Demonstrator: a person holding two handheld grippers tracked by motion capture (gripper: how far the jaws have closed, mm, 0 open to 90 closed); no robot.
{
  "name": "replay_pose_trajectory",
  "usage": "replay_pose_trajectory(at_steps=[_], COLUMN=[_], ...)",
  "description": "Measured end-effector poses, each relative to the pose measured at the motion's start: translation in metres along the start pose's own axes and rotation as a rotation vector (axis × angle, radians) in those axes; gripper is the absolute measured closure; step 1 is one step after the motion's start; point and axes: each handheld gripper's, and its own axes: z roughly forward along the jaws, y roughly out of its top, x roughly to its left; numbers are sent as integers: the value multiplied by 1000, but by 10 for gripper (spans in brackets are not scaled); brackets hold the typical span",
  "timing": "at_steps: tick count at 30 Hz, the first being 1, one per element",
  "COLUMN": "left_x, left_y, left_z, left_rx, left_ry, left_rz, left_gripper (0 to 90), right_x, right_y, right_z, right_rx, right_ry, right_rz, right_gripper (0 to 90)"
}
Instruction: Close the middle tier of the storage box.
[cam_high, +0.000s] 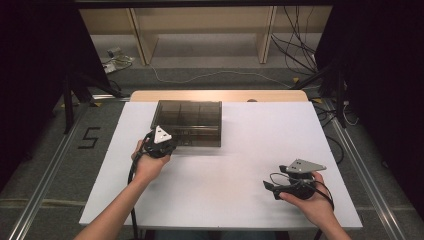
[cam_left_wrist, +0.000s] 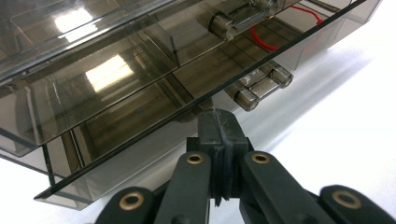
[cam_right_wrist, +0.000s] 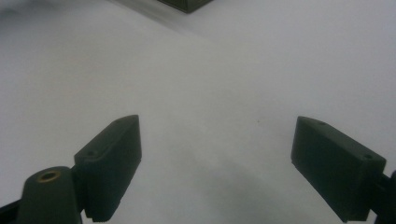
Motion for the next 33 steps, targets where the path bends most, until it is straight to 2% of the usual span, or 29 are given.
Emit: replay_pose_trajectory(at_steps=[33], left_x=[1], left_y=[2], left_z=[3], left_rx=[-2], left_ry=[1], left_rz=[-6], left_gripper=[898], right_x=[0], right_y=[0], right_z=[0], right_rx=[-1], right_ry=[0], right_rz=[-1], right_gripper=[168])
